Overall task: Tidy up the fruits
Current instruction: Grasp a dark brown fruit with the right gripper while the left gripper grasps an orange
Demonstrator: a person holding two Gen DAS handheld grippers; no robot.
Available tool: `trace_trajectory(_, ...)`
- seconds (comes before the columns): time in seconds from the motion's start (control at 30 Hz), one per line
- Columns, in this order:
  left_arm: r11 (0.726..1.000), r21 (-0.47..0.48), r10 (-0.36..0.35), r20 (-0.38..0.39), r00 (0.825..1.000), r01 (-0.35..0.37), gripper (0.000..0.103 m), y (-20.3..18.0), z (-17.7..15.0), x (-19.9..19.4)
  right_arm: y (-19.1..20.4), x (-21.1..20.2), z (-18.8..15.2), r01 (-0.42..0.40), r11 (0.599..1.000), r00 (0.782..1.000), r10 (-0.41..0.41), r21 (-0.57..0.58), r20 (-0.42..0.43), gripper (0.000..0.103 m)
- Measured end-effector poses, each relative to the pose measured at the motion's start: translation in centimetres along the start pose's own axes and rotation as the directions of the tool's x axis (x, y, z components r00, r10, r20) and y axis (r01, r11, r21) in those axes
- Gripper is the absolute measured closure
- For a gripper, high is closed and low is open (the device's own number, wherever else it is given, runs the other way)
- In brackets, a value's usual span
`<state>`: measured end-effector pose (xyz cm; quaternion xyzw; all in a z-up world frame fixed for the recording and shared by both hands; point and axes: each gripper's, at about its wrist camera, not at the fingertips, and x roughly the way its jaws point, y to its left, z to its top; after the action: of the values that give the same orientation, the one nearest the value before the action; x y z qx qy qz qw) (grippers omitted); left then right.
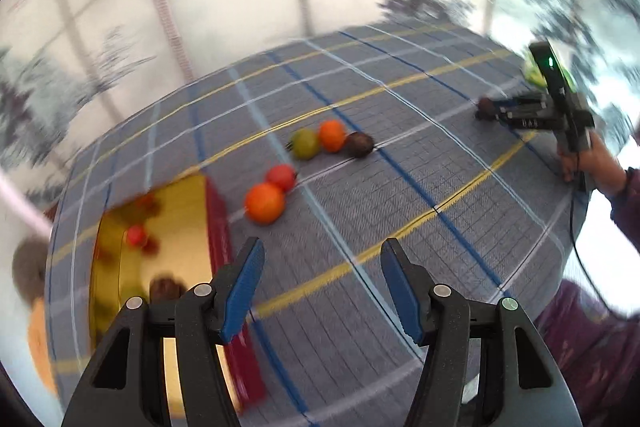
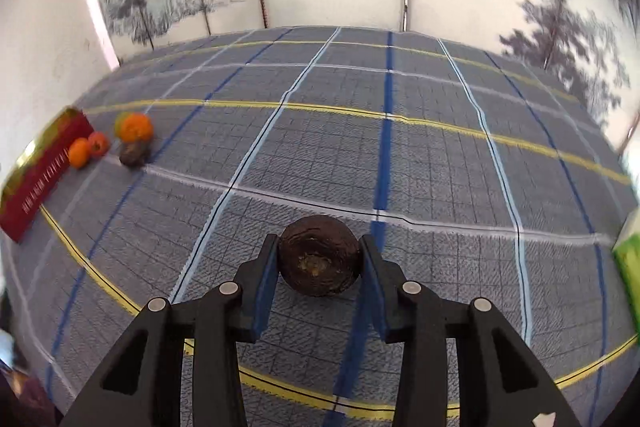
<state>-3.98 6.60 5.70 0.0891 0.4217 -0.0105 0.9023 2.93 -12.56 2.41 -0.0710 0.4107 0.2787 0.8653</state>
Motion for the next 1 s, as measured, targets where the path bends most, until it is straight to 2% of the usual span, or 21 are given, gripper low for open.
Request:
trace_trajectory(0.07,0.995,0.103,-0.004,-0.028,1.000,0.007,0.042,0.4,1.8,1.2,0.1,0.1,0.0,-0.018,1.000,1.000,0.018,-0.006,0.001,0.066)
trace_trajectory(0.13,0.988,0.153,-0.011,-0.068,0.998,0.021,0.042,1.0,3.1,2.6,0.3,0.1,0.0,-0.032,0.999,0.999,0.032,-0.016,0.000,0.065)
trace_trajectory(0.23,0.972,0.217,-0.059,-0.139,0.988,0.088,0.042,1.9,4.9,4.9,-0.4,-0.1,-0.2,-0.053,0.999,0.999,0.053,-0.002,0.007,0.065)
trace_trajectory(0.27,0.959,0.258,-0.072,-0.180,0.981,0.117,0.042,2.0,5.3,6.1,-0.5,-0.1,-0.2,-0.058,0.998,0.998,0.058,0.006,0.008,0.065)
trace_trajectory(0.37,0.933,0.343,-0.026,-0.227,0.974,0.105,0.042,2.3,6.1,8.6,-0.7,-0.2,-0.2,-0.072,0.997,0.997,0.071,0.027,0.009,0.064)
trace_trajectory(0.57,0.909,0.393,-0.006,-0.316,0.949,0.137,0.044,3.2,6.2,12.9,-0.6,0.2,-0.1,-0.080,0.996,0.997,0.080,0.029,-0.009,0.064)
trace_trajectory(0.63,0.906,0.403,0.017,-0.340,0.940,0.130,0.044,3.6,5.8,13.9,-0.6,0.3,-0.1,-0.085,0.996,0.996,0.085,0.034,-0.009,0.064)
trace_trajectory(0.8,0.911,0.376,-0.006,-0.403,0.915,0.171,0.046,3.9,4.4,15.3,-0.6,0.5,0.0,-0.088,0.995,0.996,0.089,0.036,-0.012,0.064)
trace_trajectory(0.83,0.912,0.378,0.006,-0.398,0.917,0.158,0.046,3.8,4.2,15.3,-0.6,0.6,0.0,-0.088,0.995,0.996,0.089,0.036,-0.014,0.064)
trace_trajectory(0.87,0.916,0.372,0.000,-0.376,0.927,0.151,0.051,3.9,4.0,15.0,-0.6,0.7,0.1,-0.089,0.995,0.996,0.090,0.034,-0.017,0.064)
trace_trajectory(0.9,0.923,0.359,0.004,-0.363,0.932,0.135,0.063,4.0,4.1,14.8,-0.5,0.8,0.1,-0.090,0.995,0.996,0.090,0.032,-0.022,0.064)
trace_trajectory(1.0,0.964,0.244,-0.018,-0.342,0.939,0.108,0.062,4.8,4.1,13.8,-0.2,1.2,0.2,-0.080,0.997,0.996,0.081,0.022,-0.048,0.064)
